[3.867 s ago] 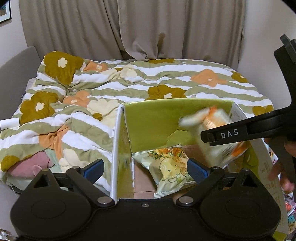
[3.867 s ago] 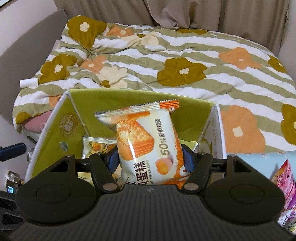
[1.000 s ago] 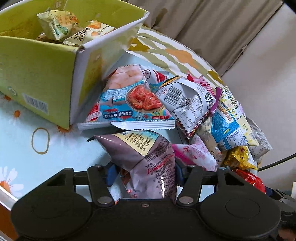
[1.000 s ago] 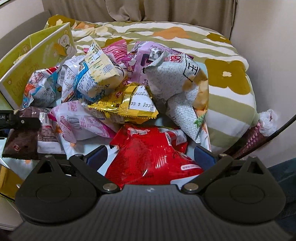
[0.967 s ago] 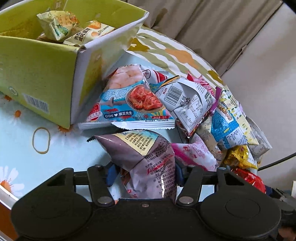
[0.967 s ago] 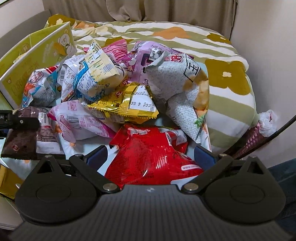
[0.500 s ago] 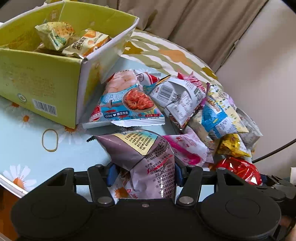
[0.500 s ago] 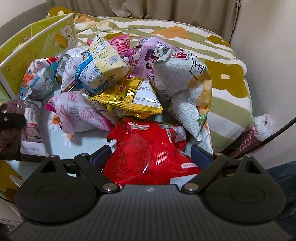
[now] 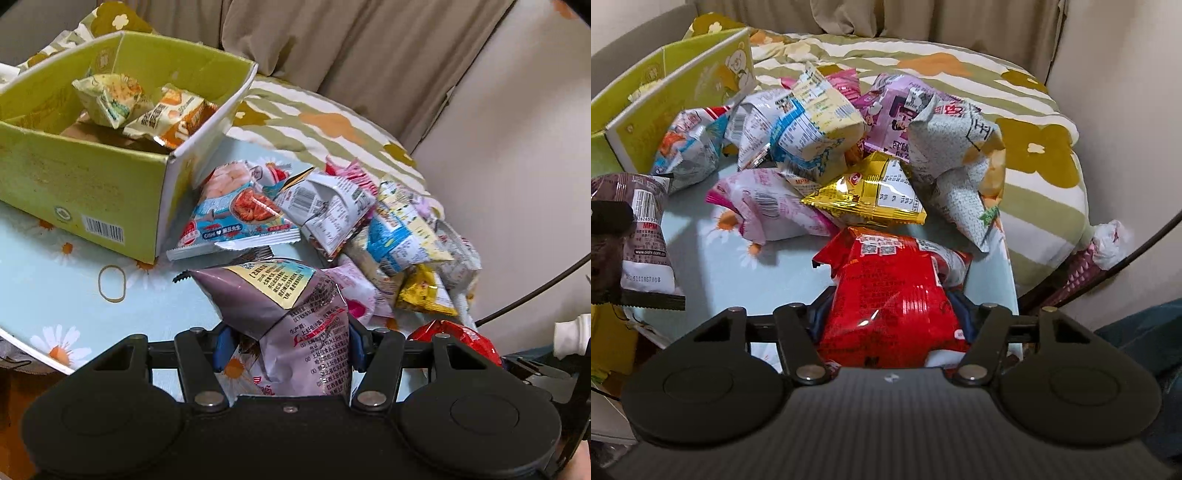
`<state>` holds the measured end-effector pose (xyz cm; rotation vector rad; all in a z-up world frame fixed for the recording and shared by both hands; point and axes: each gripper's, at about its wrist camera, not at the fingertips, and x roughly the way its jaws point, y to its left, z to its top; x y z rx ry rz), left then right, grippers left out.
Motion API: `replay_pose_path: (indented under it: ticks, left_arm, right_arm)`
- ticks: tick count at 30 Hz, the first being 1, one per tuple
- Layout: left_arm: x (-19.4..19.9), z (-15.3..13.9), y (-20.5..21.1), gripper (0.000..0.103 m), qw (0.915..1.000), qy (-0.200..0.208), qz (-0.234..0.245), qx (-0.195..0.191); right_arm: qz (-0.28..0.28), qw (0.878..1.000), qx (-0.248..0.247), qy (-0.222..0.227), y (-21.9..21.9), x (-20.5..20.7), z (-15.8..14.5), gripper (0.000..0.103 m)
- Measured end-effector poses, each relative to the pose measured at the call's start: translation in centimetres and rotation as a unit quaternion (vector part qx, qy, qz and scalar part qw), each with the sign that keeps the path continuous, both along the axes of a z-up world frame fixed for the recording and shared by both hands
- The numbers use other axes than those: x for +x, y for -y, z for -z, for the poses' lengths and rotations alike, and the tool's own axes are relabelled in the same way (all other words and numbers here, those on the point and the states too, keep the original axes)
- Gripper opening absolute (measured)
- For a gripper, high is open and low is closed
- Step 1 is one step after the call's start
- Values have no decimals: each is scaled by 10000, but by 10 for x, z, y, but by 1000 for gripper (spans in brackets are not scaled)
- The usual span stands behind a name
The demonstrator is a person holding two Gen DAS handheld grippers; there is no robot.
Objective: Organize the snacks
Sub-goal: 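Carry both bags into the cardboard box and open both tools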
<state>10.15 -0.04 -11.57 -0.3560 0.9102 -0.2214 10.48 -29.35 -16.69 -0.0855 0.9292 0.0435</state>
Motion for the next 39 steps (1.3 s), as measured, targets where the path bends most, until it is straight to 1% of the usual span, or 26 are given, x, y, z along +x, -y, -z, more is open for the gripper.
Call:
replay_pose_path:
  ticks: [7,12,15,17,20,23,27,31,35,39]
  left_arm:
    - [-11,-32,-8,62,9994,341,-29,-42]
    - [-10,-63,-26,62,9975,687,-155,-22]
    - [-4,-80,-44,62,9957,891,-241,-2]
    - [3,-89,-60,62,9946,994,-301,25]
    - [18,-101,-87,62,9936,1059,-384,99]
    - [37,-109,-116,62,9927,1103,-428,221]
    - [68,-110,-154,62,9930,1019,-461,379]
    - [104,-101,-184,62,9944,871,-299,520]
    - [141,-80,-207,62,9964,606,-29,592]
    - [166,-55,-220,62,9973,301,273,617]
  right_arm:
    - [-52,9996,145,234,-7,-20,-32,75]
    - [-203,9977,311,567,-20,-22,-66,75]
    - [-378,9954,366,797,-36,-16,-88,75]
    - [-468,9938,491,877,-48,-8,-101,75]
    - [-528,9900,836,1007,-70,8,-119,75]
    - [-700,9865,877,1192,-101,25,-134,75]
    - [-897,9826,873,1375,-150,55,-150,75]
    - [-957,9818,901,1373,-198,90,-156,75]
    - [-963,9839,818,1267,-241,124,-151,76]
    - [-800,9883,751,1058,-273,151,-137,76]
